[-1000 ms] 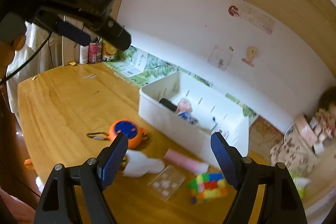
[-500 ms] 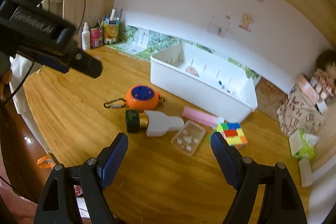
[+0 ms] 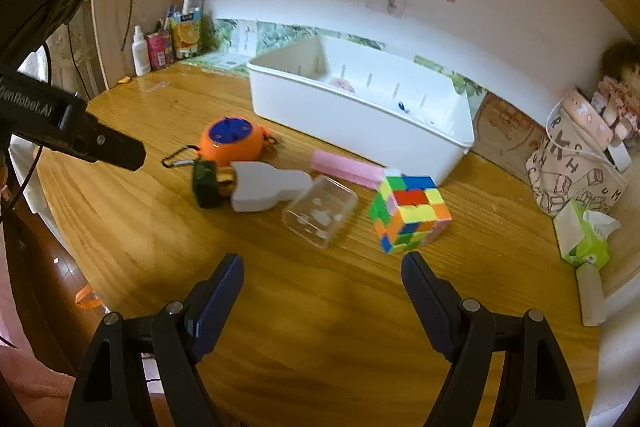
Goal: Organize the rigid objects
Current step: 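Withdraw both tools from the tray back toward the desk items, then grasp the green gold-lidded jar with the left tool while the right tool grasps the Rubik's cube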
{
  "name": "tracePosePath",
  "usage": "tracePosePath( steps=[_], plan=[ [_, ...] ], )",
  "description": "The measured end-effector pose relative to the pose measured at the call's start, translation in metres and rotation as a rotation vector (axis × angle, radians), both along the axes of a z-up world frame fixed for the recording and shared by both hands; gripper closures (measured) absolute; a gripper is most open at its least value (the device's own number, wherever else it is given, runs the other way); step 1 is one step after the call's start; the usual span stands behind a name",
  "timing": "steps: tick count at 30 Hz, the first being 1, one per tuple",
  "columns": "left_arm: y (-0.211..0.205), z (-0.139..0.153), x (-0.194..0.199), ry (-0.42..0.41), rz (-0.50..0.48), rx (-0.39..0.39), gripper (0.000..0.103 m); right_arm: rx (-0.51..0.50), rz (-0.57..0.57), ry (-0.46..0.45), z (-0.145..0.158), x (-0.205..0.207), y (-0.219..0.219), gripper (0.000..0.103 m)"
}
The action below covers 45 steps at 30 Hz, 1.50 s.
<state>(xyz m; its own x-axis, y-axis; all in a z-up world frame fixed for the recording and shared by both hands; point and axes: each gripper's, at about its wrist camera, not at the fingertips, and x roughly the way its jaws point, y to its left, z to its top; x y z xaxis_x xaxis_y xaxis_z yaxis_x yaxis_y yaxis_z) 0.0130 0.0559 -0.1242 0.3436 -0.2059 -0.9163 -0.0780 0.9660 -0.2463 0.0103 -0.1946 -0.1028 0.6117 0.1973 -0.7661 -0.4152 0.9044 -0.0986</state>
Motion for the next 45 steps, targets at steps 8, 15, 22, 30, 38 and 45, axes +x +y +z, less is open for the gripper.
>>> tracePosePath(
  steps=[8,15,22,30,38,45],
  plan=[
    [-0.022,-0.014,0.013,0.047,0.044,-0.019,0.018,-0.007,0.005,0.048,-0.011,0.030,-0.032,0.021],
    [-0.036,-0.026,0.028,0.079,0.115,-0.039,0.018,-0.014,0.055,0.067,-0.019,0.054,-0.051,0.021],
    [-0.037,-0.039,0.041,0.097,0.213,-0.033,0.018,-0.013,0.121,0.076,-0.029,0.074,-0.063,0.021],
    [-0.024,-0.050,0.052,0.106,0.341,-0.048,0.018,0.013,0.164,0.095,-0.035,0.095,-0.068,0.021],
    [-0.009,-0.063,0.056,0.122,0.454,-0.082,0.018,0.058,0.197,0.118,-0.045,0.108,-0.069,0.021],
    [-0.008,-0.069,0.054,0.130,0.503,-0.116,0.019,0.085,0.220,0.116,-0.050,0.114,-0.068,0.021]
  ],
)
